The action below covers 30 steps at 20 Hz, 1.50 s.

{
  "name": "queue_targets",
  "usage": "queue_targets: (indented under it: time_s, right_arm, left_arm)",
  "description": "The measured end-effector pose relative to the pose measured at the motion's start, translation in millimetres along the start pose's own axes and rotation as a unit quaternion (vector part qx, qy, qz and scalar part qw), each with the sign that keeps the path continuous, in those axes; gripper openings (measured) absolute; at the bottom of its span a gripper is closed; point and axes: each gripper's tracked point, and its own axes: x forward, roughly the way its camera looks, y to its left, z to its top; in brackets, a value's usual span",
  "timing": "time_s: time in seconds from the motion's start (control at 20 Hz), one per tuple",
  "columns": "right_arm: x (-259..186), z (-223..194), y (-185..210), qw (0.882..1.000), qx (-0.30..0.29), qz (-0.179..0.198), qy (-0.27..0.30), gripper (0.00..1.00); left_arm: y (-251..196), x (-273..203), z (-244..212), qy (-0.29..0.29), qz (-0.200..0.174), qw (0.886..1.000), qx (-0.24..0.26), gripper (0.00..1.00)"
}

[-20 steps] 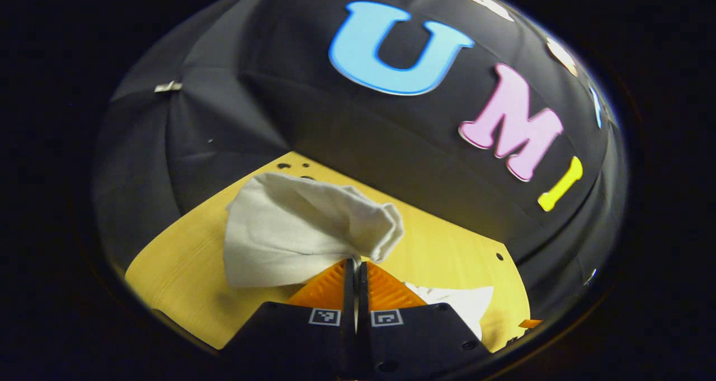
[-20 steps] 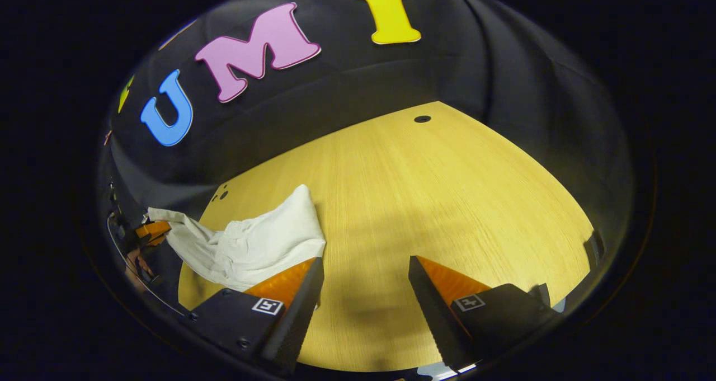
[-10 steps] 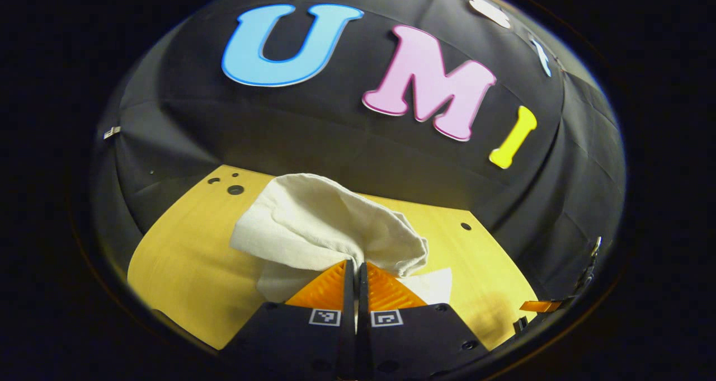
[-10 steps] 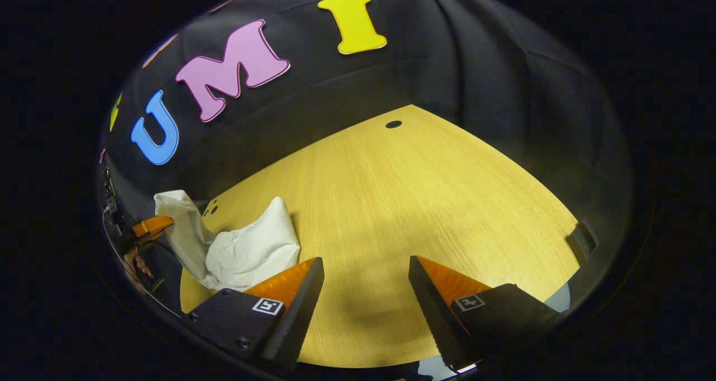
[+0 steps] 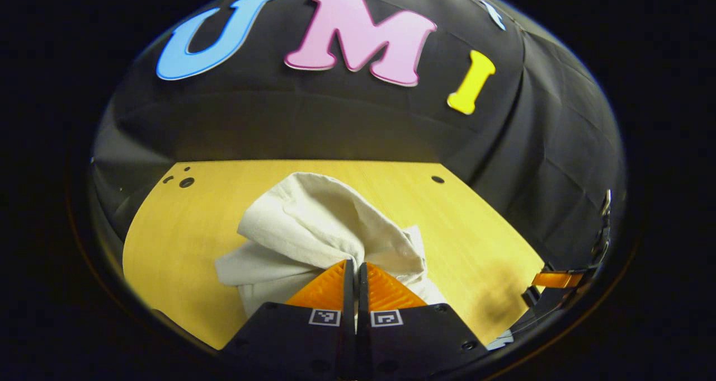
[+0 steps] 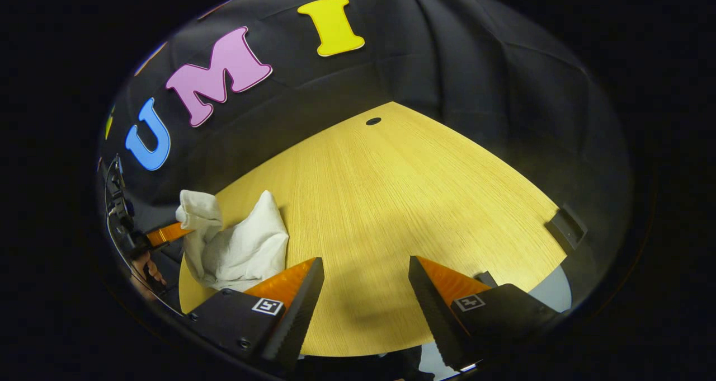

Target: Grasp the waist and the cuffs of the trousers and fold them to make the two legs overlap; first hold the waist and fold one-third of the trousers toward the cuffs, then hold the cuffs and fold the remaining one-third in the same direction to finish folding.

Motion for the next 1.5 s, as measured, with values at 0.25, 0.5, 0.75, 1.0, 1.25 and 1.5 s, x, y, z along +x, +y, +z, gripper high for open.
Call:
queue_targets:
  time_s: [0.25,0.5,0.75,1.0,1.25,1.5]
  right_arm:
    - [-6,-7,-5,1.0,-0.013,-0.002,0.009,0.94]
    - [-15,-9,-4,1.0,-0.022,-0.007,0.012,0.94]
    - [-26,-12,0,1.0,-0.028,-0.009,0.0,0.94]
    - [-28,-17,2,1.0,-0.017,-0.015,-0.002,0.94]
    - [-26,-5,14,1.0,-0.006,-0.015,-0.017,0.97]
    - [-27,24,41,0.998,-0.018,-0.006,-0.057,0.96]
  left_arm:
    - [-18,12,-54,0.058,-0.023,0.998,0.001,0.07]
    - [-28,24,-84,0.097,-0.041,0.994,-0.002,0.22]
    - [-49,26,-87,0.101,-0.058,0.993,0.02,0.77]
    - [-59,6,-80,0.088,-0.078,0.992,0.033,0.95]
    - [-50,-27,-67,0.077,-0.094,0.993,-0.002,0.9]
    - [-21,-51,-36,0.047,-0.087,0.994,-0.038,0.95]
